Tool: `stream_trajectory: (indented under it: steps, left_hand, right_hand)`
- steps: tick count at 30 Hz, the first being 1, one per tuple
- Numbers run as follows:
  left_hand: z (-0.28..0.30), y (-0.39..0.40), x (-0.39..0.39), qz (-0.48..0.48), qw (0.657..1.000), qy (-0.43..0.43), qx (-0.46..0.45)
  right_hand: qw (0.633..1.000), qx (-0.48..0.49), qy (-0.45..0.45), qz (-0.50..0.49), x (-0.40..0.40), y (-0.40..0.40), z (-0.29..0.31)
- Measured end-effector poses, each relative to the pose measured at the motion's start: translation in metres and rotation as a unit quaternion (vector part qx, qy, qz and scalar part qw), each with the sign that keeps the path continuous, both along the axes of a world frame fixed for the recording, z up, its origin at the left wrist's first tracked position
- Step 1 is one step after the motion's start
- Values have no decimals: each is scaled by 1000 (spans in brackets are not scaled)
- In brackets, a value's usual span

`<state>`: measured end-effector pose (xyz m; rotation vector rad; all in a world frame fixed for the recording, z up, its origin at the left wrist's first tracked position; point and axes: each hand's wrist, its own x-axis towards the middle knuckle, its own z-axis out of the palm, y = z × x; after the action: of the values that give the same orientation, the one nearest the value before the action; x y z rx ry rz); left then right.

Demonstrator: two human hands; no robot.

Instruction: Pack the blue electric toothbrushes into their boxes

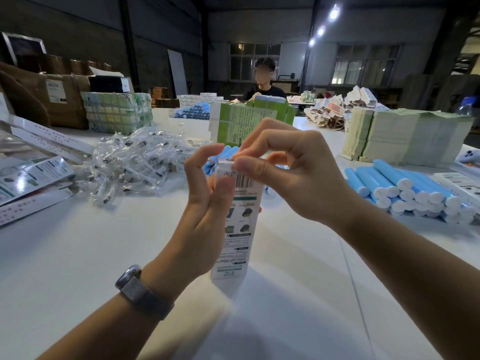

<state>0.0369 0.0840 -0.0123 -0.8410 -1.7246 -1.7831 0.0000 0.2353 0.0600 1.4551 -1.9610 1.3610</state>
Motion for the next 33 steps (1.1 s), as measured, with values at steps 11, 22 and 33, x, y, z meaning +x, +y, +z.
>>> stream_trajectory:
  steps: [11, 22, 33]
  left_hand:
    - [-4, -3, -4, 58, 997, 46, 12]
    - [-7, -2, -7, 29, 997, 57, 38]
    - [-7, -1, -7, 4, 998, 15, 68]
  right_hand:
    - [997, -49, -44, 30, -4, -8, -25]
    - [994, -66, -20, -83, 1, -16, -32]
    - [975, 71, -42, -204, 2, -22, -47]
